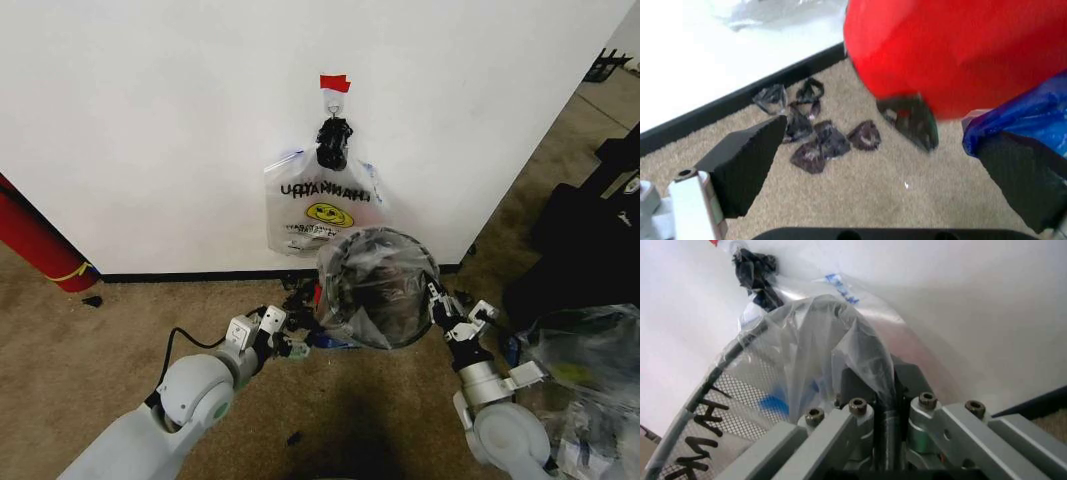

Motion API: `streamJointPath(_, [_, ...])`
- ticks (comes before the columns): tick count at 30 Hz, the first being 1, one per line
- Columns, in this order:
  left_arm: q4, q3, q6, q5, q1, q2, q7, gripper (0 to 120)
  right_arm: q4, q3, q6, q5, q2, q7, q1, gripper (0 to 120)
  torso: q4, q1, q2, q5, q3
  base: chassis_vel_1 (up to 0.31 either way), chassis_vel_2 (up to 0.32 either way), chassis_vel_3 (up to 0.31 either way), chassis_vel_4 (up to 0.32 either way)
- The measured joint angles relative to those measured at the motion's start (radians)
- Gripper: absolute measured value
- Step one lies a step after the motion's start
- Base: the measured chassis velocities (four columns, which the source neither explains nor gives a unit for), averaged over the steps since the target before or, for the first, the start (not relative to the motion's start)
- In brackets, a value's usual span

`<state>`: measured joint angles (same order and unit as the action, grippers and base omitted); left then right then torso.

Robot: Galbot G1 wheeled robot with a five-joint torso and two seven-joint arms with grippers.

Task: Pick up the garbage bag from the wall and place it over the trash bin.

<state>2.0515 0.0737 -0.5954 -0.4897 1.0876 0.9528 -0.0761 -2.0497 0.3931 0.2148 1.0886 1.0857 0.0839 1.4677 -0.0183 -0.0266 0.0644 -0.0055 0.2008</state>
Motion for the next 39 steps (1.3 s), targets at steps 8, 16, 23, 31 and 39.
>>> streamJointPath(8, [0.032,0.002,0.032,0.057,0.048,-0.009,0.034,100,0.010,-0.014,-0.006,-0.001,0.023,-0.019,-0.018,1,0.0001,0.000,0.000,0.0000,0.000,0.000,0.000,0.000,0.000])
streamJointPath(16, [0.060,0.017,0.033,0.112,0.090,-0.025,0.132,100,0.099,-0.021,-0.025,0.027,0.074,-0.039,-0.100,1,0.0003,0.000,0.000,0.0002,0.000,0.000,0.000,0.000,0.000])
streamJointPath(23, [0.084,0.036,0.080,0.116,0.092,-0.013,0.144,100,0.169,-0.035,-0.030,0.020,0.106,-0.040,-0.142,1,0.0001,0.000,0.000,0.0002,0.000,0.000,0.000,0.000,0.000])
streamJointPath(31, [0.089,0.058,0.089,0.159,0.093,0.004,0.077,100,0.172,-0.033,-0.023,-0.020,0.103,-0.022,-0.145,1,0.0003,0.000,0.000,0.0002,0.000,0.000,0.000,0.000,0.000])
streamJointPath(39, [0.259,0.040,0.147,-0.053,0.060,0.059,-0.244,98,0.233,-0.036,0.013,-0.119,0.097,0.063,-0.150,1,0.0000,0.000,0.000,0.0003,0.000,0.000,0.000,0.000,0.000])
